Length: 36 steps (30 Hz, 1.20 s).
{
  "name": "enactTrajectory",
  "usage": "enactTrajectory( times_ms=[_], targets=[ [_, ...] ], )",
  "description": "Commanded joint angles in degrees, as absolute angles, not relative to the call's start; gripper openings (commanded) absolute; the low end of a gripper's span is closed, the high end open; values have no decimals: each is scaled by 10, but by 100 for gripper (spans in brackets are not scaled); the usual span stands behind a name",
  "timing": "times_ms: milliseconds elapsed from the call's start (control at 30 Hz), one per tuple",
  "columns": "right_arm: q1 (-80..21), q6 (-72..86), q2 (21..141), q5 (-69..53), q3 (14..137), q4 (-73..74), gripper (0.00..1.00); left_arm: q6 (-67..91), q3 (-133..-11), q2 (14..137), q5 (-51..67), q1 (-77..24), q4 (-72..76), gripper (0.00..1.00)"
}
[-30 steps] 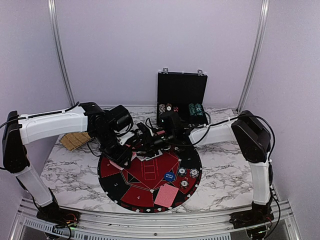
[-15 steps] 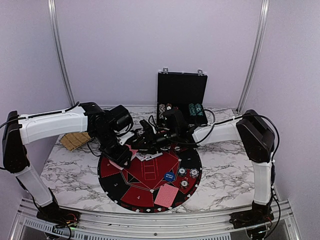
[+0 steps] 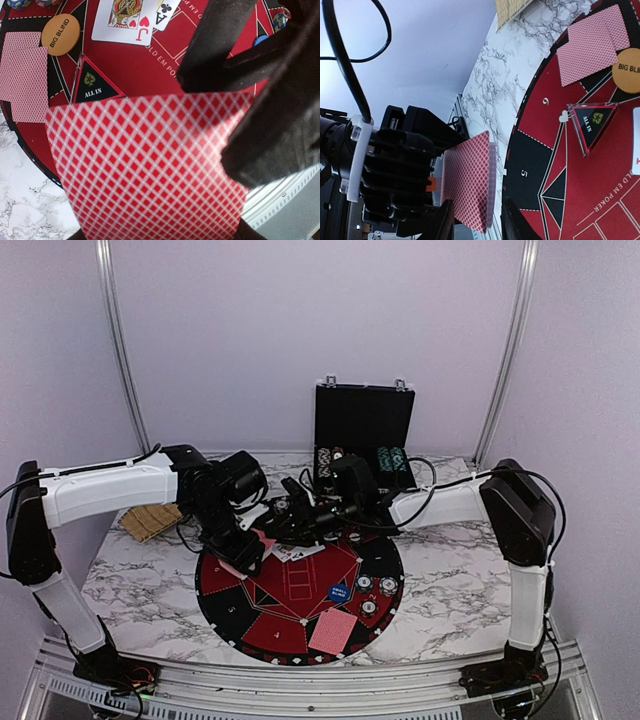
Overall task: Distribute texas hold em gaming equipment
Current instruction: Pick up the poker card from the face-down deck piles.
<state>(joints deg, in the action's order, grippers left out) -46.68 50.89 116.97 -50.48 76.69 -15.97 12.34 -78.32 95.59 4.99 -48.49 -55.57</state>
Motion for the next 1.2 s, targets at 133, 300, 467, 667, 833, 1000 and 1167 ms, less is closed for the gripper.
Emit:
enactTrajectory(
  times_ms=[133,300,467,667,833,1000,1167],
  targets=[
    [-470,510,1157,-512,764,-173,29,119,-804,960,45,-484,-564,41],
    [-470,512,1157,-511,762,-175,22,120,-804,961,46,-484,-565,41],
    [-470,512,1154,-511,759,-175,17,119,-804,962,46,-484,-565,41],
    [-468,515,1151,-510,756,-178,12,119,-803,963,47,-484,-565,41],
    [-463,522,1142,-504,749,-187,8,120,-802,962,47,-484,-565,41],
    [-459,529,1137,-502,746,-192,4,119,-802,961,48,-484,-565,41],
    [-454,534,1133,-497,744,-199,0,119,-802,960,48,-484,-566,41]
  ],
)
